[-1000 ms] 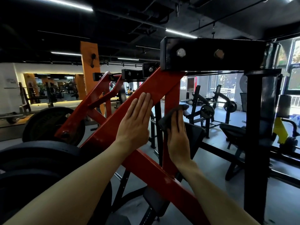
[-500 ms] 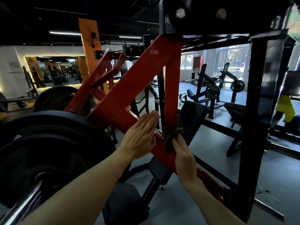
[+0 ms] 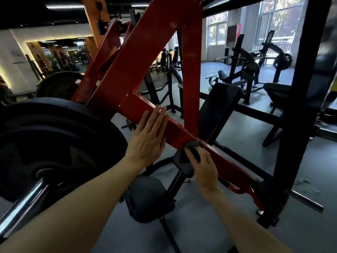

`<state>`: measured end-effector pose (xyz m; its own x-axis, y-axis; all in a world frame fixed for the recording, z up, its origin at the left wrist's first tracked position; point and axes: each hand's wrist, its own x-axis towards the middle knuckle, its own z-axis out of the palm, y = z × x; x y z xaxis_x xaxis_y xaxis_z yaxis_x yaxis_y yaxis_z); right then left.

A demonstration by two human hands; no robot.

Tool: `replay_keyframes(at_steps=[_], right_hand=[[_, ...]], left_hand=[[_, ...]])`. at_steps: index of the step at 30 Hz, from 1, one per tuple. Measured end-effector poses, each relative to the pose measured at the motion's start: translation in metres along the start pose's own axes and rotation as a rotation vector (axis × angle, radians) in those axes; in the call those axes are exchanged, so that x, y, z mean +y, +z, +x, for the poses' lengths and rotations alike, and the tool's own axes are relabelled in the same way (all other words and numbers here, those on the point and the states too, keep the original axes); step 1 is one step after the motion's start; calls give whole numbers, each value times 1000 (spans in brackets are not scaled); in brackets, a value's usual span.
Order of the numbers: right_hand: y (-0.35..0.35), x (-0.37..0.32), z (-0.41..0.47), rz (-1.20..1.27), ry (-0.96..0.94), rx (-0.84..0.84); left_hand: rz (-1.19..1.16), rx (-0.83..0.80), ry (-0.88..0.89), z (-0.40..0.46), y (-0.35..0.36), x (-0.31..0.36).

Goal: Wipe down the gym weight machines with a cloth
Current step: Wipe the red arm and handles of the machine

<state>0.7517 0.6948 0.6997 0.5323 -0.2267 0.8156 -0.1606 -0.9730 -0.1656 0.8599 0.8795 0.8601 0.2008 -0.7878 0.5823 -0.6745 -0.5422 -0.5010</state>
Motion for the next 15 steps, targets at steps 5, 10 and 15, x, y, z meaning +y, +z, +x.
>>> replay_keyframes(at_steps=[5,10,15], right_hand=[[-6,-19,-13,110,252,21],[-10,-81,49,342,295,61],[0,-58,36,274,321,68]], left_hand=[[-21,-42,11,-15,8,13],[41,-46,80,-20,8,10],[87,-44,98,-20,11,11]])
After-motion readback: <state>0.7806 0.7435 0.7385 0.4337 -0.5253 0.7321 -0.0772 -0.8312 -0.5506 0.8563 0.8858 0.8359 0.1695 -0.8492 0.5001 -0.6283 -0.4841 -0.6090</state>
